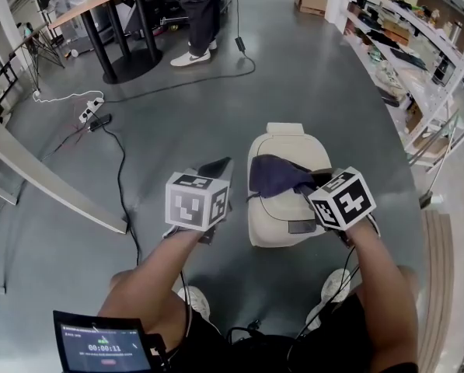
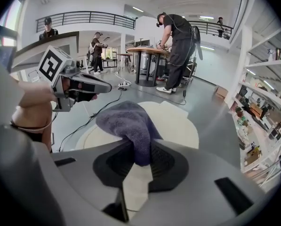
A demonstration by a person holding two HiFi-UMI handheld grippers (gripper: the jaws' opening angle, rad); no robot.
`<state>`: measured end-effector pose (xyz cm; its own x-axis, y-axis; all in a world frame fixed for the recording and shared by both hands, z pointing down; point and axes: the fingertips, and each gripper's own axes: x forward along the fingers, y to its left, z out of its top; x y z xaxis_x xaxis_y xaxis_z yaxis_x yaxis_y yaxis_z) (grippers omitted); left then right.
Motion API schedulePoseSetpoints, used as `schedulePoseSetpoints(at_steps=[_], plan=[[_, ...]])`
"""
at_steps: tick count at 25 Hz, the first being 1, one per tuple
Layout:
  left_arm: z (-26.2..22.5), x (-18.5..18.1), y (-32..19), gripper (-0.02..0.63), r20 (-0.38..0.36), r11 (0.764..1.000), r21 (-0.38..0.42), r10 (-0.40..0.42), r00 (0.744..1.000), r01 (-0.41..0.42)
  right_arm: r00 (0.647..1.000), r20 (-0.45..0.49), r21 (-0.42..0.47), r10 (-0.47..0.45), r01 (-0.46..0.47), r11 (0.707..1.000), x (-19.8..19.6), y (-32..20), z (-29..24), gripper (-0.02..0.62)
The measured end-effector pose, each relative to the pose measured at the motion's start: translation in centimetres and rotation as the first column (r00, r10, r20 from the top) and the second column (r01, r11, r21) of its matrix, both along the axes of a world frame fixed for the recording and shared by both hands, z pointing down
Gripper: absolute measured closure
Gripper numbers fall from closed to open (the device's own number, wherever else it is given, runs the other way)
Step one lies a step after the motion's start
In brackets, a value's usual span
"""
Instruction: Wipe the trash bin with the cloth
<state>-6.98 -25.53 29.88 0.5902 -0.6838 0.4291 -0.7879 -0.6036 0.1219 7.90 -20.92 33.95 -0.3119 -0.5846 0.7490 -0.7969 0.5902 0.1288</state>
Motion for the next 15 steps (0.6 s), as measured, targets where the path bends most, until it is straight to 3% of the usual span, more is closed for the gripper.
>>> schedulePoseSetpoints(at_steps=[12, 15], plan=[[-0.8, 3.0, 0.8, 0.609, 0.000, 0.999, 0.003, 0.050, 0.999, -0.050, 0.992, -0.035, 0.007, 0.120, -0.120, 0.993, 6.0, 1.4, 0.0, 0.529], [-0.3, 3.3, 1.1, 0.609, 0.032, 0.997, 0.014, 0.069, 0.997, -0.070, 0.987, -0.046, -0.006, 0.151, -0.152, 0.988, 7.2, 1.9, 0.4, 0.529]])
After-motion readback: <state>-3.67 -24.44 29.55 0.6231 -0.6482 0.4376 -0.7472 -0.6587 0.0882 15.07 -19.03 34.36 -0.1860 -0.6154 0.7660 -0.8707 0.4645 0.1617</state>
